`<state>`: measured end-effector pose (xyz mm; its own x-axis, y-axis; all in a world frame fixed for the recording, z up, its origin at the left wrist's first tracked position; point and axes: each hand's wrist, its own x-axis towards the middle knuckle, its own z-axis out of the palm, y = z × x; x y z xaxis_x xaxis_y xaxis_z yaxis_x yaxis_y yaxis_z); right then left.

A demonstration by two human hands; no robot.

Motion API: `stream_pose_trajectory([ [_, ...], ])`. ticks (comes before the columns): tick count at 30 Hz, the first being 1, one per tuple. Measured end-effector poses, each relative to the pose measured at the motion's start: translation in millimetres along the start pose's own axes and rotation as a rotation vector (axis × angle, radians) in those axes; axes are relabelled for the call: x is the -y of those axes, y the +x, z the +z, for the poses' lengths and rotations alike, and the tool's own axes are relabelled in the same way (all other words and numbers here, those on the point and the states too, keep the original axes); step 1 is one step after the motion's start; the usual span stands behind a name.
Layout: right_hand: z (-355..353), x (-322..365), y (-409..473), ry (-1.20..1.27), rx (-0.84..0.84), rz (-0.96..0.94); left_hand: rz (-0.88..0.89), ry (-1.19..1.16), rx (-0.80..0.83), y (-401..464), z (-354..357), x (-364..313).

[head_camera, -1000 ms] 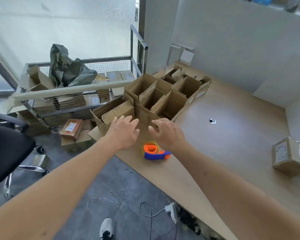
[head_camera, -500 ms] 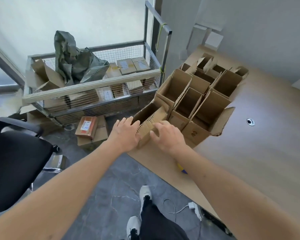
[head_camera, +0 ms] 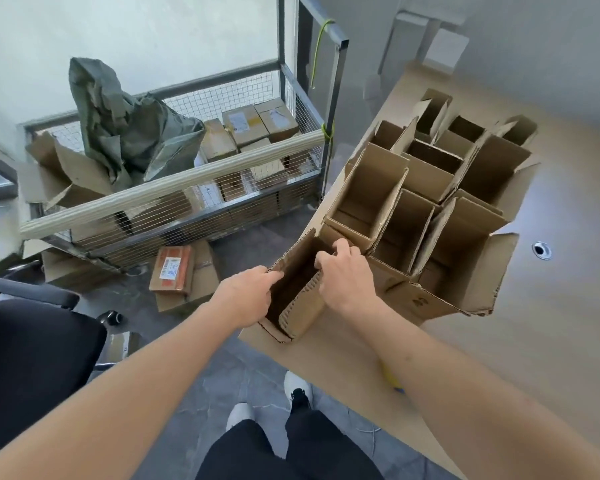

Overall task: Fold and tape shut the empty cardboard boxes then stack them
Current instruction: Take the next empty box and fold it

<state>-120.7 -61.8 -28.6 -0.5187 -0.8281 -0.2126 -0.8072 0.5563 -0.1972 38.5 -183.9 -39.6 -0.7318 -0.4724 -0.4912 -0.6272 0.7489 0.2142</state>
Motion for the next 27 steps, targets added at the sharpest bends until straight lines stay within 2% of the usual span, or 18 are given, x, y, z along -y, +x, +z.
stream_pose_trajectory([
  [4,-7.7,7.0,5.0,-0.057,-0.014,0.028,0.060,0.014,0.048,13.2,-14.8,16.9],
  [7,-9.6,13.1,-0.1,-0.102,0.010,0.120,0.118,0.033,0.068,17.9,-21.3,25.7],
  [10,-5.7,17.6,-13.9,-0.168,0.061,0.205,0.170,0.031,0.053,20.0,-22.1,32.9],
  [15,7.0,28.3,-48.3,-0.180,0.020,0.250,0.278,-0.028,0.023,17.8,-12.1,42.1],
  [20,20.1,26.5,-75.7,0.071,0.178,0.306,0.397,-0.064,-0.040,12.1,-1.1,43.0],
  [24,33.0,19.1,-99.2,0.260,0.047,0.293,0.466,-0.063,-0.082,1.1,2.7,32.8],
  [27,30.9,14.1,-115.5,0.311,-0.074,0.298,0.496,-0.044,-0.180,-4.6,-1.5,21.0],
])
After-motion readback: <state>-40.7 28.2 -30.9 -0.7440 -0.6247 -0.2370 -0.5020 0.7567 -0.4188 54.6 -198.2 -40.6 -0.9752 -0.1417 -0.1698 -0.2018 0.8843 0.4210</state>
